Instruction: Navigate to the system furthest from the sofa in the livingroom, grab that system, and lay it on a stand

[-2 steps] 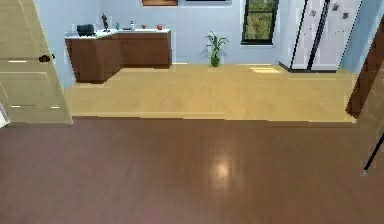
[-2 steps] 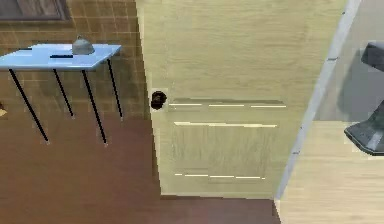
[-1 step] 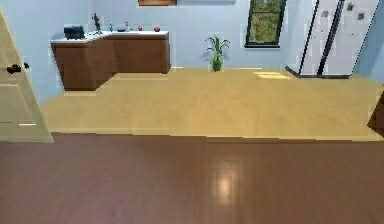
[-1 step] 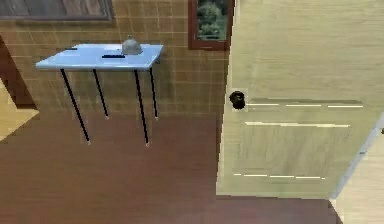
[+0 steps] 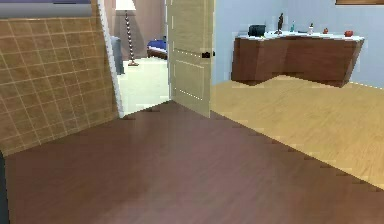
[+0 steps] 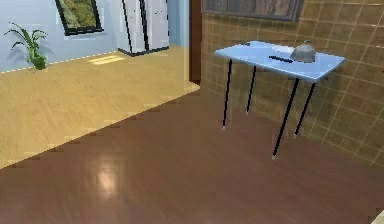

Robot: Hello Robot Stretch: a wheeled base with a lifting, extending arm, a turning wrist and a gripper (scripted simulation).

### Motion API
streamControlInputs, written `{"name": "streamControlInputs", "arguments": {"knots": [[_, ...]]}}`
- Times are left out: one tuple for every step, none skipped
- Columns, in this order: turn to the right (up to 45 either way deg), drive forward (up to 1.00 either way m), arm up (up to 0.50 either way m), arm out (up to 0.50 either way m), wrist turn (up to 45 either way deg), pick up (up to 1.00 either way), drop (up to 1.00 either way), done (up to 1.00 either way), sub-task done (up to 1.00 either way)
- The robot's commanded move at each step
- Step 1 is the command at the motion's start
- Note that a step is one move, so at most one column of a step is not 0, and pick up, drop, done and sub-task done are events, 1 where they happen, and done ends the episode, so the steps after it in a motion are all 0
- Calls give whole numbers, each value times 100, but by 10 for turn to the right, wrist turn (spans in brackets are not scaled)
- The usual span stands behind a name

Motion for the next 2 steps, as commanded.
{"name": "streamControlInputs", "arguments": {"knots": [[0, 30, 0, 0, 0, 0, 0, 0, 0], [-450, 0, 0, 0, 0, 0, 0, 0, 0]]}}
